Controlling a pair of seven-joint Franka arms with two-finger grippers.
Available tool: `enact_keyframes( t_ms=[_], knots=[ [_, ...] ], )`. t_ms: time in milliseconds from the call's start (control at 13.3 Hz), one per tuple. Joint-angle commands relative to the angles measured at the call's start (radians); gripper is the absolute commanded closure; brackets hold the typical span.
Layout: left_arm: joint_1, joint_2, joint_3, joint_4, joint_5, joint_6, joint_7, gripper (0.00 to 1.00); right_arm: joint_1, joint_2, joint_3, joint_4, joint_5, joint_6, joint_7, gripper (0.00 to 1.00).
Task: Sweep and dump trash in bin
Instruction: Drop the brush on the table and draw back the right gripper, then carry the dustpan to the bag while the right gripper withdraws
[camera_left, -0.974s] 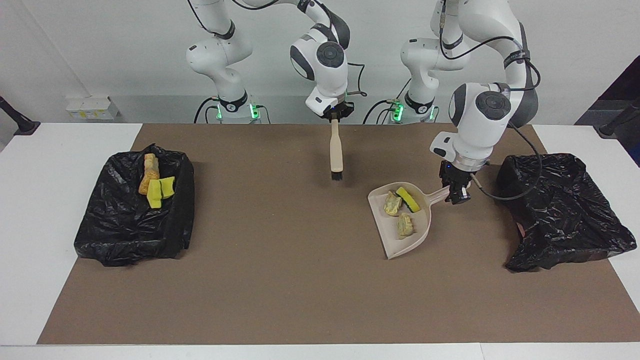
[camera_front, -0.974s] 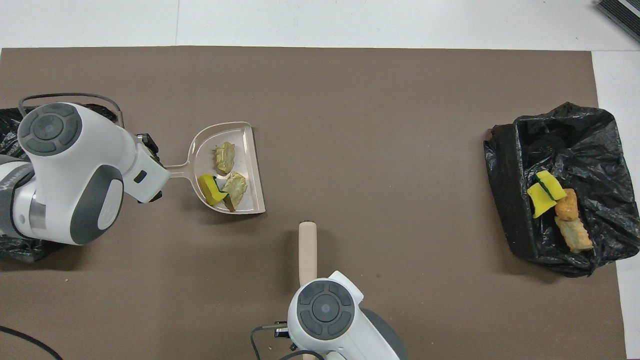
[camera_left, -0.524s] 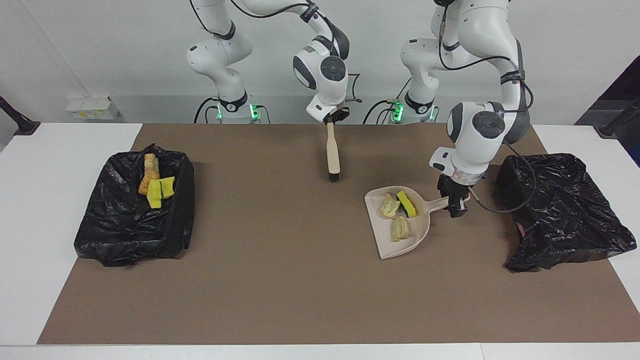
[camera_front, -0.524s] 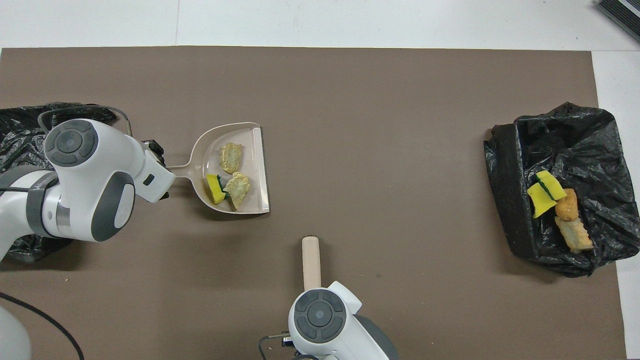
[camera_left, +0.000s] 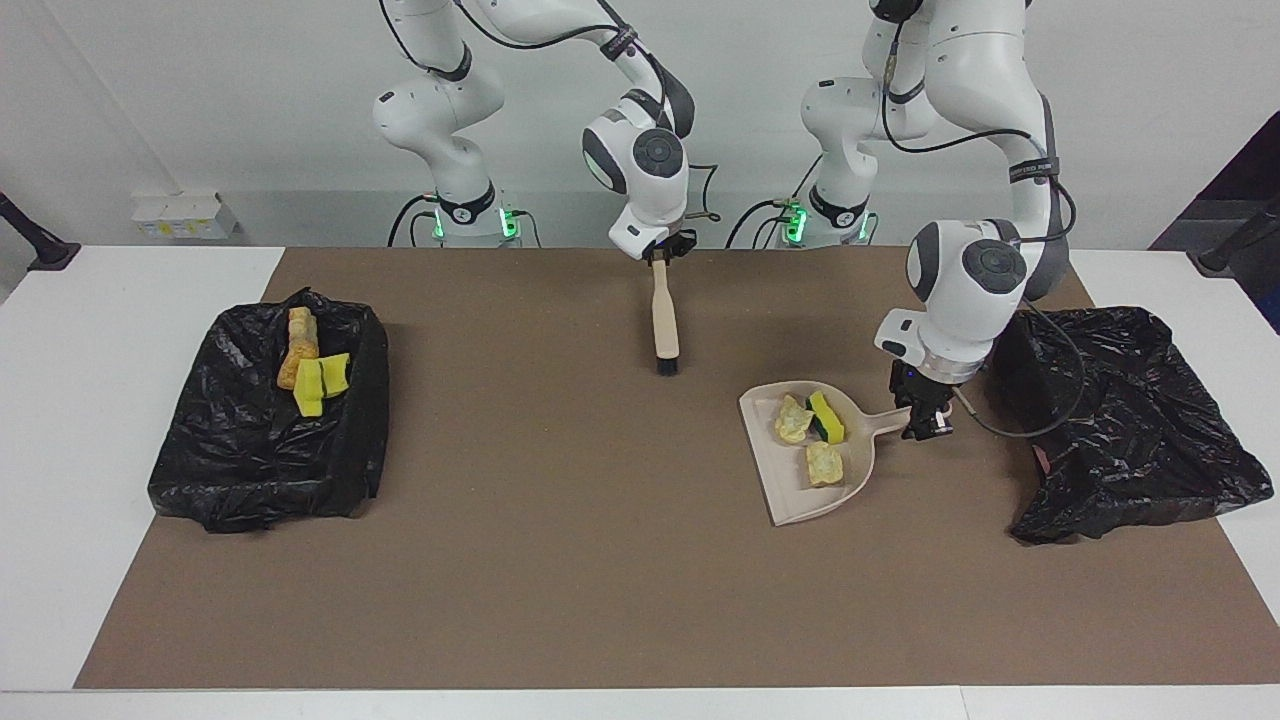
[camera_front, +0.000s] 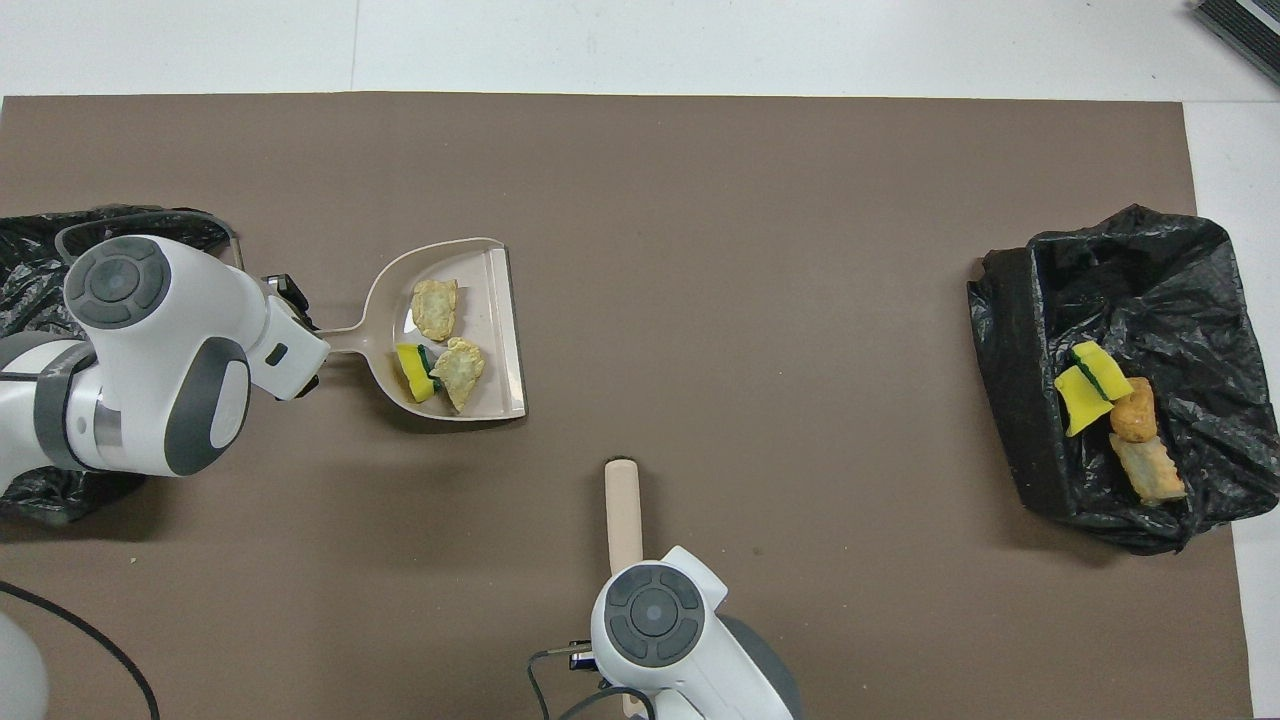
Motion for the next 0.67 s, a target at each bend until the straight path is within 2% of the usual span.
enact_keyframes(
  t_ms=[0, 75, 150, 449, 524, 599],
  knots=[
    [0.009, -0.017, -0.005, 0.018, -0.004, -0.047, 0.029, 0.66, -0.073, 0.008, 0.003, 0.048, -0.064, 0.006, -0.028, 0.00],
    [0.008, -0.017, -0.005, 0.012, -0.004, -0.038, 0.031, 0.59, -0.099, 0.003, 0.002, 0.077, -0.097, 0.006, -0.026, 0.00],
    [0.008, -0.019, -0.005, 0.011, -0.004, -0.041, 0.031, 0.57, -0.147, -0.003, 0.000, 0.108, -0.134, 0.012, -0.021, 0.00],
    [0.011, -0.019, -0.005, 0.015, -0.004, -0.050, 0.029, 0.57, -0.388, -0.003, 0.002, 0.255, -0.300, 0.006, -0.038, 0.00],
    [0.011, -0.019, -0.005, 0.014, -0.006, -0.050, 0.023, 0.65, -0.425, -0.004, 0.002, 0.286, -0.312, 0.003, -0.055, 0.00],
    [0.011, -0.023, -0.005, 0.021, -0.006, -0.050, 0.026, 0.91, -0.451, -0.004, 0.002, 0.309, -0.315, -0.003, -0.067, 0.00]
  ],
)
